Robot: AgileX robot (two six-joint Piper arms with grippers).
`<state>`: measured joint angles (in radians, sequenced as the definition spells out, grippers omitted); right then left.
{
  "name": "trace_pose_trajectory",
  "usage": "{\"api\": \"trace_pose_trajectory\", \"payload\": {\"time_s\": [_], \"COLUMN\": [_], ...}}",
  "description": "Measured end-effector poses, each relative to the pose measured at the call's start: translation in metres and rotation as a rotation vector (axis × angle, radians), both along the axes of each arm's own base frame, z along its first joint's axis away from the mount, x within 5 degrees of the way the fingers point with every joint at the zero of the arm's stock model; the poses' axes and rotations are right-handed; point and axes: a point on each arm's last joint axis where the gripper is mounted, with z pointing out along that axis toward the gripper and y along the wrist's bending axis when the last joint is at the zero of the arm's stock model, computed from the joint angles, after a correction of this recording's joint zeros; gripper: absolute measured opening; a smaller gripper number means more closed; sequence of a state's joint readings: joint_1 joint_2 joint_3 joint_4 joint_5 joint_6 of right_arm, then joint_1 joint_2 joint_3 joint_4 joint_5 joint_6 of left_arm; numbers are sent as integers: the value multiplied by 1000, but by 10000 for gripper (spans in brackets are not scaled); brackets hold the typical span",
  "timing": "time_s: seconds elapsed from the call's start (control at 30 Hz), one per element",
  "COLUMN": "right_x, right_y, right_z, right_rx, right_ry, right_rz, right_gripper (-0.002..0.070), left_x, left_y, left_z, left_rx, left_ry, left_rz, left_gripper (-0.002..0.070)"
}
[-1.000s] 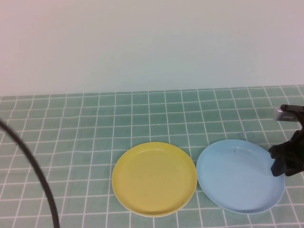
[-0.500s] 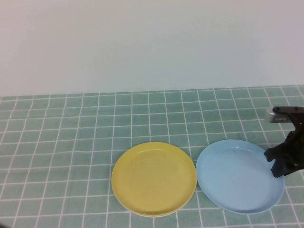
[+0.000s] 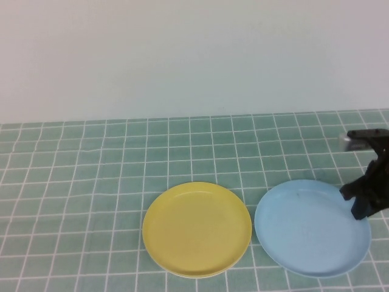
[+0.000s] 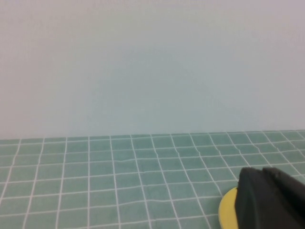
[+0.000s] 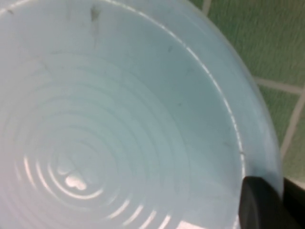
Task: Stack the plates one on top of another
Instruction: Pick up the blue plate, then place the blue plate on the yellow plate
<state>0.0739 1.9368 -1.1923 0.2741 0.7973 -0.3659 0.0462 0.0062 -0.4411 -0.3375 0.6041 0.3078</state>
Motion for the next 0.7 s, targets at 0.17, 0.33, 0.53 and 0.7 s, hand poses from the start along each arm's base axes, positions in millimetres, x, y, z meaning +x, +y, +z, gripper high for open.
{"api": "trace_pose_trajectory", "payload": {"time_s": [0.17,0.33,0.53,0.7], "right_x": [18,34,46,40], "right_y": [1,-1,0,38], "right_z": [28,59,103,136], "right_rx": [1,-35,-40,75], "right_ry": [-25,-67,-131,-184], "right_rz": [22,35,6,66], "right_gripper": [13,13,13,13], "left_x": [-1,0,0,1], "left_y": [-1,-1,-1,-1], "left_z": [-7,-11,-11,-13], "left_rx": [2,5,3,7], "left_ry": [20,51,51,55], "left_rz": [-6,-12,-12,-10], "left_gripper": [-1,-1,-1,-1]}}
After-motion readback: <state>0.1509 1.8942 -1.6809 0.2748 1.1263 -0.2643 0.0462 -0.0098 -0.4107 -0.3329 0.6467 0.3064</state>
